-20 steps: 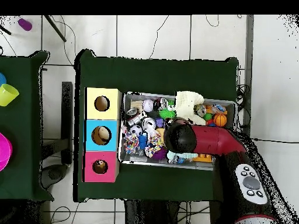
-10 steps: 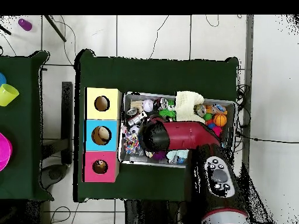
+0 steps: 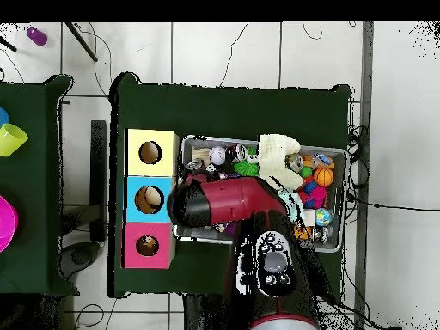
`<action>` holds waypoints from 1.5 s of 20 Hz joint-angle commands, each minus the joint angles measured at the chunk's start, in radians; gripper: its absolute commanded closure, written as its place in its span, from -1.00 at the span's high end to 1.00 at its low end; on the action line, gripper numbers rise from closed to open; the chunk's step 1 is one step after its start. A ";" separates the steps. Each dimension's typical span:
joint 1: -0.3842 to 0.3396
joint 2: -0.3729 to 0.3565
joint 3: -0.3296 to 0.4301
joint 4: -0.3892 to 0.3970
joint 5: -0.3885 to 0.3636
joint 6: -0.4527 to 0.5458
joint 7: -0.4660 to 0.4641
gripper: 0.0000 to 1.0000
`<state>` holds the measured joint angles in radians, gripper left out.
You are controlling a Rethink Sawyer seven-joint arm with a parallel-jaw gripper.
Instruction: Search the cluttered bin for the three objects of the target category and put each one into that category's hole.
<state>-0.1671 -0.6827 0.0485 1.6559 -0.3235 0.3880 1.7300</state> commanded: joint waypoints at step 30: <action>0.389 -0.355 -0.380 0.499 0.259 0.055 0.380 1.00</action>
<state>0.2027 -0.9584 -0.2605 1.9988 -0.1133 0.3878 1.8398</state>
